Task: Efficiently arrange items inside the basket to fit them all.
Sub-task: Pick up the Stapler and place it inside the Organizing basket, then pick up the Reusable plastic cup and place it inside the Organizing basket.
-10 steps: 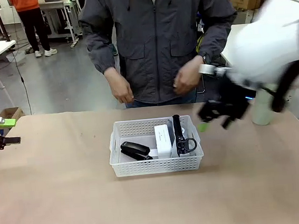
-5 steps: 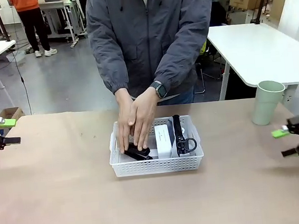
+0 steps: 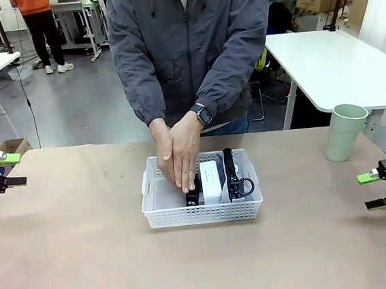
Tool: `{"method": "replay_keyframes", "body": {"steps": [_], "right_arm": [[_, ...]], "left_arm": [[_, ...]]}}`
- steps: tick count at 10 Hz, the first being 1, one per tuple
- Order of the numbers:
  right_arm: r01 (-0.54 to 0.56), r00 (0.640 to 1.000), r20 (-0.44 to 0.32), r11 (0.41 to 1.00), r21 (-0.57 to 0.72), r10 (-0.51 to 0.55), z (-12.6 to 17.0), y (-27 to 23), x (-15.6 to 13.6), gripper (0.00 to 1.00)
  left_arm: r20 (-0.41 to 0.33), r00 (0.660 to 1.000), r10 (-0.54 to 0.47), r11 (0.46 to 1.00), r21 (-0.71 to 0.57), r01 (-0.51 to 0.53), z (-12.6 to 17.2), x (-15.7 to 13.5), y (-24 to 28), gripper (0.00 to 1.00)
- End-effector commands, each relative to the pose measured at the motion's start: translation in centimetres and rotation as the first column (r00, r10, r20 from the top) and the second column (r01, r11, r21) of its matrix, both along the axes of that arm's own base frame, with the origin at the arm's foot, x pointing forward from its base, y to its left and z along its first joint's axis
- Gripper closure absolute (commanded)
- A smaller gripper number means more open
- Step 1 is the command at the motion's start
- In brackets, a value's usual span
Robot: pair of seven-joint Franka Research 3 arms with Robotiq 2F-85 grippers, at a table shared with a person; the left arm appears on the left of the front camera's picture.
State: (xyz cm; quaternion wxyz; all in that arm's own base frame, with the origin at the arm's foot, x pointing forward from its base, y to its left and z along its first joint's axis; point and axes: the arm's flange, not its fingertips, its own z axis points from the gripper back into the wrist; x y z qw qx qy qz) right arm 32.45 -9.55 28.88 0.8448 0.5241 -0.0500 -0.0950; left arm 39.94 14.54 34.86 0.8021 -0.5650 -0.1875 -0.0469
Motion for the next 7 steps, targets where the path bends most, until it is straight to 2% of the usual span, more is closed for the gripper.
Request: {"method": "replay_keyframes", "body": {"steps": [1, 7], "right_arm": [[0.008, 1.000, -0.016, 1.000, -0.017, -0.008, 0.84, -0.38, -0.14, 0.00], [0.008, 1.000, -0.016, 1.000, -0.017, -0.008, 0.84, -0.38, -0.14, 0.00]], "left_arm": [[-0.010, 1.000, -0.003, 1.000, 0.002, 0.003, 0.24, -0.17, -0.05, 0.00], [-0.010, 1.000, -0.003, 1.000, 0.002, 0.003, 0.24, -0.17, -0.05, 0.00]]}}
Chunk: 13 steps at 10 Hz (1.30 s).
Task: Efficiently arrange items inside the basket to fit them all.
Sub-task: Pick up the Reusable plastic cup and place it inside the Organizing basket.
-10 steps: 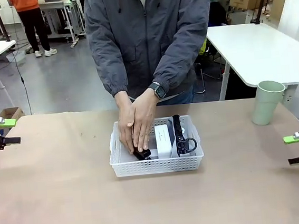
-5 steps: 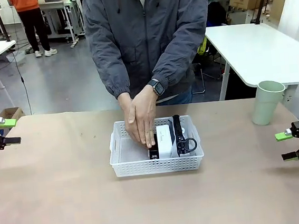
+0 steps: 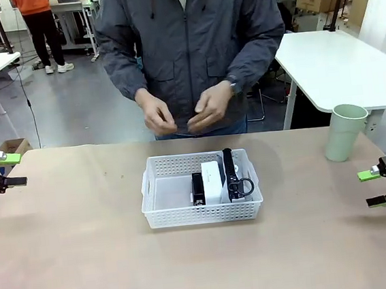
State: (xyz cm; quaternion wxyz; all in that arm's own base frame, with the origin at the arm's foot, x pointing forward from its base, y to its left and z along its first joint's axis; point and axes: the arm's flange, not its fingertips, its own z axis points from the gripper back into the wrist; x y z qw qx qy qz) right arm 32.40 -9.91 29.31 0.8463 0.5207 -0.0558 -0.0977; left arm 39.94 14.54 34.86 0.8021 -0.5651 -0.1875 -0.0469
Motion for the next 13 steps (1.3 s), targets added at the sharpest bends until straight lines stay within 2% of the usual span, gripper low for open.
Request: {"method": "replay_keyframes", "body": {"steps": [1, 2, 3, 4, 5, 6, 7, 8, 9, 10, 11, 13], "right_arm": [[-0.002, 1.000, -0.022, 1.000, -0.009, 0.002, 0.4, 0.0, -0.1, 0.00], [0.000, 1.000, 0.000, 1.000, 0.000, 0.000, 0.0, 0.0, 0.0, 0.00], [0.153, 0.956, 0.260, 0.987, -0.048, -0.136, 0.6, -2.7, 0.6, 0.00], [0.194, 0.896, 0.419, 0.979, -0.066, -0.149, 1.4, -5.4, 1.0, 0.00], [0.174, 0.864, 0.487, 0.983, -0.050, -0.128, 1.7, -8.0, 1.4, 0.00], [0.165, 0.883, 0.446, 0.986, -0.007, -0.144, 1.4, -10.3, 2.0, 0.00], [0.248, 0.866, 0.452, 0.969, -0.014, -0.215, 0.9, -12.4, 2.8, 0.00], [0.337, 0.753, 0.593, 0.941, 0.024, -0.284, 0.2, -13.5, 3.7, 0.00], [0.390, 0.676, 0.651, 0.917, 0.080, -0.344, -0.8, -13.2, 4.5, 0.00], [0.453, 0.705, 0.608, 0.892, 0.009, -0.364, -0.9, -12.1, 4.3, 0.00], [0.354, 0.777, 0.552, 0.935, 0.012, -0.302, 1.5, -13.9, 2.7, 0.00], [0.354, 0.777, 0.552, 0.935, 0.012, -0.302, 1.5, -13.9, 2.7, 0.00]], "left_arm": [[-0.010, 1.000, -0.003, 1.000, 0.002, 0.003, 0.2, -0.2, -0.1, 0.00], [-0.010, 1.000, -0.003, 1.000, 0.002, 0.003, 0.2, -0.2, -0.1, 0.00], [-0.010, 1.000, -0.003, 1.000, 0.002, 0.003, 0.2, -0.2, -0.1, 0.00], [-0.010, 1.000, -0.003, 1.000, 0.002, 0.003, 0.2, -0.2, -0.1, 0.00], [-0.010, 1.000, -0.003, 1.000, 0.002, 0.003, 0.2, -0.2, -0.1, 0.00], [-0.010, 1.000, -0.003, 1.000, 0.002, 0.003, 0.2, -0.2, -0.1, 0.00], [-0.010, 1.000, -0.003, 1.000, 0.002, 0.003, 0.2, -0.2, -0.1, 0.00], [-0.010, 1.000, -0.003, 1.000, 0.002, 0.003, 0.2, -0.2, -0.1, 0.00], [-0.010, 1.000, -0.003, 1.000, 0.002, 0.003, 0.2, -0.2, -0.1, 0.00], [-0.010, 1.000, -0.003, 1.000, 0.002, 0.003, 0.2, -0.2, -0.1, 0.00], [-0.010, 1.000, -0.003, 1.000, 0.002, 0.003, 0.2, -0.2, -0.1, 0.00], [-0.010, 1.000, -0.003, 1.000, 0.002, 0.003, 0.2, -0.2, -0.1, 0.00]]}}
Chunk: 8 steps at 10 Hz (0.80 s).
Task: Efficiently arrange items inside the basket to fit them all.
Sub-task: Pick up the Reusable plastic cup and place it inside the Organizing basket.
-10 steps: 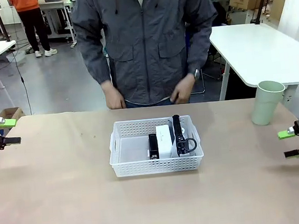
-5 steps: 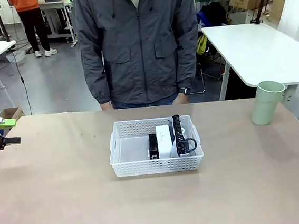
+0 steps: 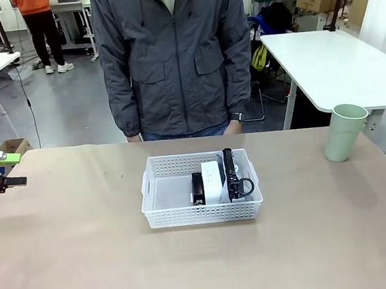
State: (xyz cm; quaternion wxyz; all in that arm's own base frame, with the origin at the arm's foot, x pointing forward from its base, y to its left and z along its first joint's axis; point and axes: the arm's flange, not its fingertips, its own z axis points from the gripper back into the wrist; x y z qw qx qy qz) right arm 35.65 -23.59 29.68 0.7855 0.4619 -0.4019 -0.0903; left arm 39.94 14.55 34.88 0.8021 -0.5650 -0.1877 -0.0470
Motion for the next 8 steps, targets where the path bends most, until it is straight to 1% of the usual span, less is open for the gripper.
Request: {"method": "replay_keyframes", "body": {"steps": [1, 2, 3, 4, 5, 6, 7, 8], "right_arm": [[-0.021, 1.000, -0.020, 1.000, 0.011, 0.021, 1.2, -0.3, -0.5, 0.00], [0.000, 1.000, 0.000, 1.000, 0.000, 0.000, 0.0, 0.0, 0.0, 0.00], [-0.023, 0.998, 0.058, 0.995, -0.098, 0.029, -0.7, 0.4, 1.3, 0.00], [-0.084, 0.974, 0.191, 0.974, -0.212, 0.126, -1.2, 0.9, 2.4, 0.00], [-0.124, 0.938, 0.282, 0.954, -0.272, 0.202, -1.7, 1.3, 3.1, 0.00], [-0.142, 0.904, 0.325, 0.913, -0.382, 0.276, -2.2, 1.3, 3.7, 0.00], [-0.158, 0.873, 0.351, 0.878, -0.452, 0.338, -2.7, 1.5, 4.2, 0.00], [-0.163, 0.856, 0.346, 0.835, -0.526, 0.384, -3.0, 1.8, 4.7, 0.00]], "left_arm": [[-0.011, 1.000, -0.003, 1.000, 0.002, 0.003, 0.2, -0.2, -0.1, 0.00], [-0.011, 1.000, -0.003, 1.000, 0.002, 0.003, 0.2, -0.2, -0.1, 0.00], [-0.011, 1.000, -0.003, 1.000, 0.002, 0.003, 0.2, -0.2, -0.1, 0.00], [-0.011, 1.000, -0.003, 1.000, 0.002, 0.003, 0.2, -0.2, -0.1, 0.00], [-0.011, 1.000, -0.003, 1.000, 0.002, 0.003, 0.2, -0.2, -0.1, 0.00], [-0.011, 1.000, -0.003, 1.000, 0.002, 0.003, 0.2, -0.2, -0.1, 0.00], [-0.011, 1.000, -0.003, 1.000, 0.002, 0.003, 0.2, -0.2, -0.1, 0.00], [-0.011, 1.000, -0.003, 1.000, 0.002, 0.003, 0.2, -0.2, -0.1, 0.00]]}}
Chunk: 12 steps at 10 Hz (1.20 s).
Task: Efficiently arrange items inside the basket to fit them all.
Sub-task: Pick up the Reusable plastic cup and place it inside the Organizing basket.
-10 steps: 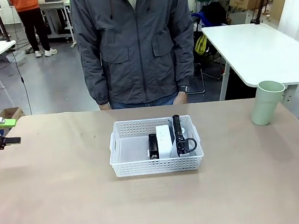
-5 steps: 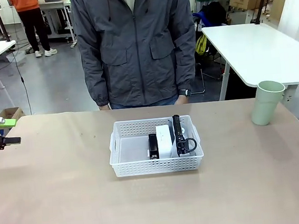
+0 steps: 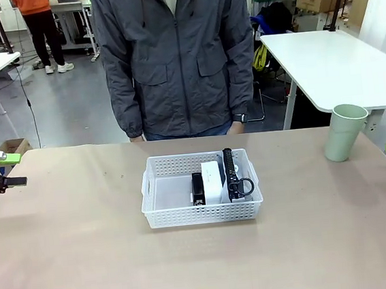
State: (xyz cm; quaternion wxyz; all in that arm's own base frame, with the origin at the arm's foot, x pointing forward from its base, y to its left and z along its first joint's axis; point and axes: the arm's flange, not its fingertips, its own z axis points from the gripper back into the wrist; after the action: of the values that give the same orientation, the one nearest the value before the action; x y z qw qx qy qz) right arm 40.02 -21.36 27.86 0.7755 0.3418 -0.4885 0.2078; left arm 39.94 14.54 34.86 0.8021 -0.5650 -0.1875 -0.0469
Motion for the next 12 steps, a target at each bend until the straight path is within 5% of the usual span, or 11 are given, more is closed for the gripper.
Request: {"method": "replay_keyframes", "body": {"steps": [1, 7, 12], "right_arm": [[-0.011, 0.996, 0.081, 0.990, -0.137, 0.022, -1.7, -0.1, 0.9, 0.00], [-0.051, 0.995, 0.075, 0.971, -0.234, 0.070, -5.1, 2.3, 4.1, 0.00], [-0.056, 0.988, 0.132, 0.983, -0.177, 0.080, -7.2, 4.0, 5.7, 0.00]], "left_arm": [[-0.010, 1.000, -0.003, 1.000, 0.002, 0.003, 0.2, -0.2, -0.1, 0.00], [-0.010, 1.000, -0.003, 1.000, 0.002, 0.003, 0.2, -0.2, -0.1, 0.00], [-0.010, 1.000, -0.003, 1.000, 0.002, 0.003, 0.2, -0.2, -0.1, 0.00]]}}
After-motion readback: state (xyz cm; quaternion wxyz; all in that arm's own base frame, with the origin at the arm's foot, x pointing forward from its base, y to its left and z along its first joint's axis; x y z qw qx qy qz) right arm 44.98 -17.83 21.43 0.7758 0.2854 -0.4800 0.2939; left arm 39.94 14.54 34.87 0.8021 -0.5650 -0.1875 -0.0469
